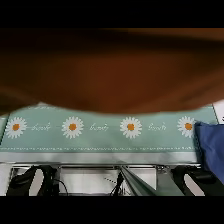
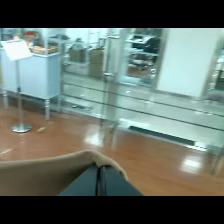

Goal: Fold the shirts.

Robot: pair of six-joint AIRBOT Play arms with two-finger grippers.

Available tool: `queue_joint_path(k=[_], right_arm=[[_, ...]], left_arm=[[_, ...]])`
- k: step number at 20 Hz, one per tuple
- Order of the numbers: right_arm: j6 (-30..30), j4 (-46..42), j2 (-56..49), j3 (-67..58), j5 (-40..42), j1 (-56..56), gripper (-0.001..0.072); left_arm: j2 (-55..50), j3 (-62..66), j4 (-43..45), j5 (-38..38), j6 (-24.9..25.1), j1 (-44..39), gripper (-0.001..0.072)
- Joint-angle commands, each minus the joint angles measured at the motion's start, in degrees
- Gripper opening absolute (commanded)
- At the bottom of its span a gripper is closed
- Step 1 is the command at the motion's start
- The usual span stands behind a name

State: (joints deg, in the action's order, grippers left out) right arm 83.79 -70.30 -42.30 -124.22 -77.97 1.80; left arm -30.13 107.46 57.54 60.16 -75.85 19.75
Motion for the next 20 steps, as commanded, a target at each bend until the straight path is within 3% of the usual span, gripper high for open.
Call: queue_joint_path(k=[1,5,8,10,13,17,20], right_arm=[[2.6,-4.22,2.54,0.44,-6.49,-0.04,0.0027],[4.02,-2.16,2.54,12.37,-8.85,-0.02,0.0027],[4.02,-0.31,2.47,30.4,-3.17,-0.02,0.0027],[4.33,0.59,1.73,43.43,3.74,-0.02,0.0027],[4.52,0.81,-4.28,56.15,14.34,-0.02,0.0027],[4.52,2.23,-20.65,55.28,24.2,-0.24,0.0028],[5.4,6.38,-32.52,48.35,27.39,-2.56,0.0027]], left_arm=[[2.97,0.44,4.39,3.32,-3.54,-0.02,0.0025],[2.91,-10.51,3.96,6.19,-6.21,-0.02,0.0025],[1.77,-27.91,-1.95,5.38,-6.1,-0.02,0.0025],[-1.16,-40.35,-9.38,2.82,-2.32,-0.46,0.0024],[-9.77,-53.83,-16.92,-7.96,5.07,-5.07,0.0024],[-27.58,-51.78,-17.09,-20.22,10.51,-14.36,0.0025],[-41.38,-43.32,-17.09,-21.68,10.67,-17.35,0.0025]])
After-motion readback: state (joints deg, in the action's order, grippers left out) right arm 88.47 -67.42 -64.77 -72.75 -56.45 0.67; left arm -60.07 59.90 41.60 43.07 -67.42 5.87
